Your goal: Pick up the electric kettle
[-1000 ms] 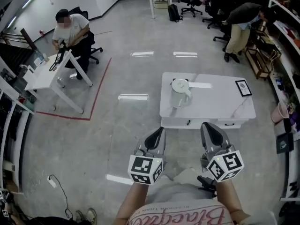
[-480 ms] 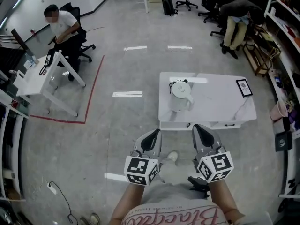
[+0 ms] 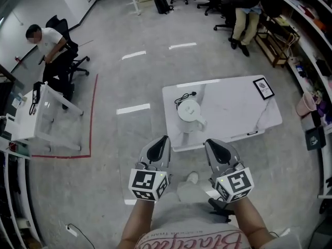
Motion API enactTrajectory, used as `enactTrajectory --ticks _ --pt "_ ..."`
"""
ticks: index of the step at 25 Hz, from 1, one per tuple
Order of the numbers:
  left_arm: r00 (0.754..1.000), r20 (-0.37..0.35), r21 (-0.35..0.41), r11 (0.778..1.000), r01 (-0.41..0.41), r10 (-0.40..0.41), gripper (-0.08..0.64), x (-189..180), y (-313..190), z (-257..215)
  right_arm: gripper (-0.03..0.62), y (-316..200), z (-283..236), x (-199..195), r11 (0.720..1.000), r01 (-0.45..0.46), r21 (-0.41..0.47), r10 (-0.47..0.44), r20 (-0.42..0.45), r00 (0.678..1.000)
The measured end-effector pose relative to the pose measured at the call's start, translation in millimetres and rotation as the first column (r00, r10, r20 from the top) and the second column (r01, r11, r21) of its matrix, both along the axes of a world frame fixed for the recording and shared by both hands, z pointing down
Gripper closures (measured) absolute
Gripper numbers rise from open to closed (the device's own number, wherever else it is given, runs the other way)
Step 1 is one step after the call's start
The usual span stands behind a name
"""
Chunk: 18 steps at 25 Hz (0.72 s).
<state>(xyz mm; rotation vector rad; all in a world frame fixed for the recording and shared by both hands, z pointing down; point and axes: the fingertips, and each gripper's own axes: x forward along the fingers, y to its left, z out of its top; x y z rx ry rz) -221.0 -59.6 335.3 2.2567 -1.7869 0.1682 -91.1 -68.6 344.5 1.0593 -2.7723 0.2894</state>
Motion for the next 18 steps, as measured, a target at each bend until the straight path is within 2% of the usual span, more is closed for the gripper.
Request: enactTrajectory --ticks 3,7,11,14,18 --pt "1.0 0.0 -0.027 1.0 -0.003 0.003 0.552 -9 -19 11 0.563 -15 5 -4 1.0 0.013 -0.001 -0.013 -0.006 1.0" --pt "1.0 -0.001 -0.073 0.997 -0.026 0.026 0.552 -14 -36 35 0.506 -34 25 -2 1.0 -0.02 -0.019 0.019 -0.043 0.999" --pt "0.998 -0.001 -0.095 0.994 -0.06 0.061 0.552 -22 -53 61 0.489 -55 57 0 0.991 -0.128 -0.041 0.126 -0.044 0.991" --pt "0.996 -0.005 -0.11 0.99 -0.086 0.086 0.552 -32 -69 87 0.452 -72 93 2 0.971 -0.229 -0.073 0.225 -0.061 0.973" --pt "0.994 -0.003 -0.106 0.989 -0.107 0.108 0.552 -45 -90 120 0.419 -92 134 5 0.948 -0.316 -0.044 0.31 -0.114 0.944"
